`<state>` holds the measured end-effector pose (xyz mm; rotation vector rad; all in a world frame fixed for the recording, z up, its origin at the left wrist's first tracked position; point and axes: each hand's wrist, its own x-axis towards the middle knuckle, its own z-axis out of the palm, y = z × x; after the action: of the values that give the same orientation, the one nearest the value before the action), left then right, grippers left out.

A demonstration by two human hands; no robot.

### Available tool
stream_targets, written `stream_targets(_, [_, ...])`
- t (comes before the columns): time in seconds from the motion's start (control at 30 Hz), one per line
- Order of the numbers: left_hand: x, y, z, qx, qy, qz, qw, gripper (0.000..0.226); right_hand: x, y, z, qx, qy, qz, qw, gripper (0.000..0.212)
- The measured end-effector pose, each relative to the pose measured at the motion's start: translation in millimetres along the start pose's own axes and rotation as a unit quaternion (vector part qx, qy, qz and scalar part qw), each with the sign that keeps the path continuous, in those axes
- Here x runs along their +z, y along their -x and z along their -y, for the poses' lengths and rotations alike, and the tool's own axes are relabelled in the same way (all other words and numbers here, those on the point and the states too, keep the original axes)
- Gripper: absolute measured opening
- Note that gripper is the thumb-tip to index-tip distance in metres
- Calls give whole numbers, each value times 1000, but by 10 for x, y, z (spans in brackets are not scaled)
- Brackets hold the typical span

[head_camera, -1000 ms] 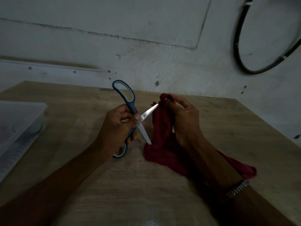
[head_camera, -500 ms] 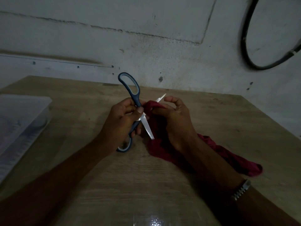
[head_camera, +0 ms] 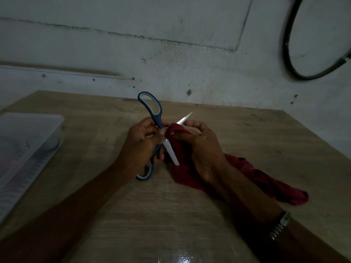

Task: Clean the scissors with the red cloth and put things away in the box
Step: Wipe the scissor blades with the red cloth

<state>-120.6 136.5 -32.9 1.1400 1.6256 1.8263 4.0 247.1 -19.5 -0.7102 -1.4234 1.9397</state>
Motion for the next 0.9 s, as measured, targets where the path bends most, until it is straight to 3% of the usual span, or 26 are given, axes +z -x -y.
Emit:
stream_targets(0.33, [30,20,-2,5,29,44,999,15,-198,-94,206,-28,-53,-45,997,47])
stream_targets(0.53, [24,-10,21,-15,62,20,998,34,-141,-97,91,-51,-101,-71,991,34])
stream_targets(0.63, [34,-15,14,-2,40,4,999,29,-142,-20,108,-163,54,-123,977,19])
stream_targets(0.73, [43,-1,-13,5,36,-3,999,25,-4,82,69,-298,201,-90,929,6])
stream_targets(0.8, [55,24,-25,10,22,-8,1000,24,87,94,-4,-317,237,-76,915,6])
stream_targets(0.9, [70,35,-23,7,25,-18,999,25,90,45,-64,-283,216,-63,932,7])
